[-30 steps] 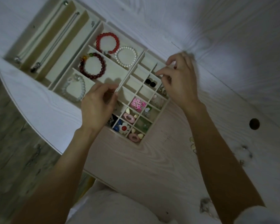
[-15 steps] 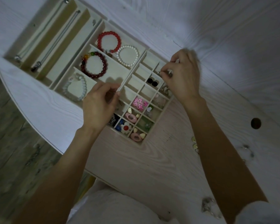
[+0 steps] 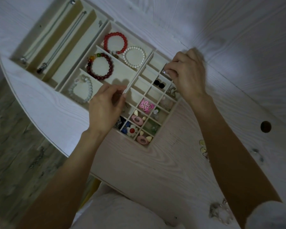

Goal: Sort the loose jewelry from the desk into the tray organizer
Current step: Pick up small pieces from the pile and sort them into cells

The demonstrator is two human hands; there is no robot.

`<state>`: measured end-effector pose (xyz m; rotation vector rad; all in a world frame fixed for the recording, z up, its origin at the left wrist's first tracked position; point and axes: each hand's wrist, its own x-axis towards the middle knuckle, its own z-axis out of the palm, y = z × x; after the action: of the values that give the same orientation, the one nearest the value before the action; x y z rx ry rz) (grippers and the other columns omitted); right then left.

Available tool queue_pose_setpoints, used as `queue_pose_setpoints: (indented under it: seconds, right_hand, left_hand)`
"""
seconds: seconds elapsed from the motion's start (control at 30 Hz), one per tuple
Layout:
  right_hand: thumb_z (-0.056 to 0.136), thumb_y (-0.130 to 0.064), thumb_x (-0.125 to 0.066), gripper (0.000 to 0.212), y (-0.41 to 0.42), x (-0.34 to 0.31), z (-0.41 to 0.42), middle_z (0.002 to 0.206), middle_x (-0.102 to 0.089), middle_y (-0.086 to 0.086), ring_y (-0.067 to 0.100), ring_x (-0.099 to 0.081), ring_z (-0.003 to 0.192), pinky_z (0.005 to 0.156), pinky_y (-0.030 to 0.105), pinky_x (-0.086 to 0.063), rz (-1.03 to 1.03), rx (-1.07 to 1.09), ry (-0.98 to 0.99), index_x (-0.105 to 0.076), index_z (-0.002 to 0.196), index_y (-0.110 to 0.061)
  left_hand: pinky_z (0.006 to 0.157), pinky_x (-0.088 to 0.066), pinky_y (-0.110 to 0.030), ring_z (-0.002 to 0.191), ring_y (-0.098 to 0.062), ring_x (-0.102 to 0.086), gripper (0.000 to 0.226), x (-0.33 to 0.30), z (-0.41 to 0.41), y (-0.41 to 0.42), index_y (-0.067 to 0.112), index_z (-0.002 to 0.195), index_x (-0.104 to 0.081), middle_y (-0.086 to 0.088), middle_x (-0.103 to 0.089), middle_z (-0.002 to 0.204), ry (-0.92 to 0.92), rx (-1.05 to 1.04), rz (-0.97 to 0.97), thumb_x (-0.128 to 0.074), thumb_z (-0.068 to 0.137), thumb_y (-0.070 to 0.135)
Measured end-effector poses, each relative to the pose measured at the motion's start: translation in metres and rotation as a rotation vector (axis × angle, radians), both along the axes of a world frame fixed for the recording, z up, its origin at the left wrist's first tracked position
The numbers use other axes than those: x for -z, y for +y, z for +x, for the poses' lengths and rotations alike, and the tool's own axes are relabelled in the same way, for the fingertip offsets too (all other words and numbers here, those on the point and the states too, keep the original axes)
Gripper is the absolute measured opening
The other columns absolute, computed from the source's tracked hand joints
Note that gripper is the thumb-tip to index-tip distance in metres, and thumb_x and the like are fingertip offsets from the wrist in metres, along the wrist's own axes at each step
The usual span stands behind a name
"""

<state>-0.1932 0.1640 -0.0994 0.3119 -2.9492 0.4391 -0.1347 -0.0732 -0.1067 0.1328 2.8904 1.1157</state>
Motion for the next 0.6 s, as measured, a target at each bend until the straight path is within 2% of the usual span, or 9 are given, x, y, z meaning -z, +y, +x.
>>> queue_pose_setpoints:
  seconds: [0.1, 0.2, 0.33, 0.43, 0.53, 0.6]
  right_hand:
    - [0.084, -0.020, -0.064, 0.011, 0.003, -0.003, 0.007, 0.079, -0.062, 0.003, 0.028, -0.052, 0.082, 0.075, 0.026, -0.033, -0.084, 0.035, 0.035, -0.074, 0.086, -0.015]
    - [0.084, -0.018, -0.065, 0.010, 0.013, -0.011, 0.025, 0.083, -0.062, 0.005, 0.028, -0.053, 0.085, 0.076, 0.021, -0.031, -0.147, 0.111, 0.074, -0.073, 0.087, -0.013]
    - [0.086, -0.013, -0.064, 0.011, 0.039, -0.029, 0.086, 0.089, -0.064, 0.006, 0.025, -0.055, 0.088, 0.079, 0.027, -0.037, -0.200, 0.276, 0.032, -0.072, 0.091, -0.011]
    - [0.088, -0.017, -0.061, 0.013, 0.066, -0.031, 0.151, 0.089, -0.067, 0.005, 0.026, -0.057, 0.084, 0.077, 0.024, -0.033, -0.141, 0.376, -0.062, -0.071, 0.093, -0.012]
    - [0.085, -0.015, -0.064, 0.012, 0.079, -0.025, 0.202, 0.087, -0.068, 0.009, 0.023, -0.054, 0.082, 0.075, 0.026, -0.032, -0.104, 0.488, -0.135, -0.071, 0.092, -0.009]
    - [0.082, -0.013, -0.069, 0.013, 0.079, -0.019, 0.225, 0.087, -0.067, 0.011, 0.024, -0.052, 0.081, 0.075, 0.029, -0.033, -0.076, 0.550, -0.179, -0.071, 0.094, -0.008]
  left_hand:
    - [0.067, -0.040, -0.018, 0.077, -0.009, -0.056, 0.021, 0.000, 0.001, 0.001, 0.015, 0.110, -0.068, -0.002, -0.063, 0.096, 0.007, 0.005, -0.018, -0.061, 0.091, 0.023]
    - [0.066, -0.042, -0.024, 0.079, -0.015, -0.057, 0.023, -0.001, 0.004, 0.004, 0.014, 0.111, -0.067, -0.005, -0.062, 0.096, 0.042, -0.006, -0.073, -0.061, 0.091, 0.023]
    - [0.077, -0.037, -0.032, 0.092, -0.028, -0.054, 0.031, -0.007, 0.012, 0.013, 0.013, 0.114, -0.064, -0.010, -0.061, 0.103, 0.154, 0.030, -0.201, -0.061, 0.089, 0.031]
    - [0.074, -0.033, -0.031, 0.089, -0.029, -0.055, 0.030, -0.013, 0.023, 0.033, 0.015, 0.107, -0.068, -0.007, -0.064, 0.098, 0.202, 0.145, -0.207, -0.065, 0.085, 0.037]
    - [0.071, -0.037, -0.034, 0.083, -0.028, -0.058, 0.029, -0.014, 0.037, 0.056, 0.018, 0.102, -0.070, -0.003, -0.067, 0.091, 0.189, 0.303, -0.196, -0.063, 0.082, 0.039]
    - [0.073, -0.041, -0.035, 0.087, -0.029, -0.059, 0.032, -0.012, 0.045, 0.067, 0.019, 0.102, -0.070, -0.002, -0.068, 0.093, 0.153, 0.353, -0.235, -0.061, 0.081, 0.041]
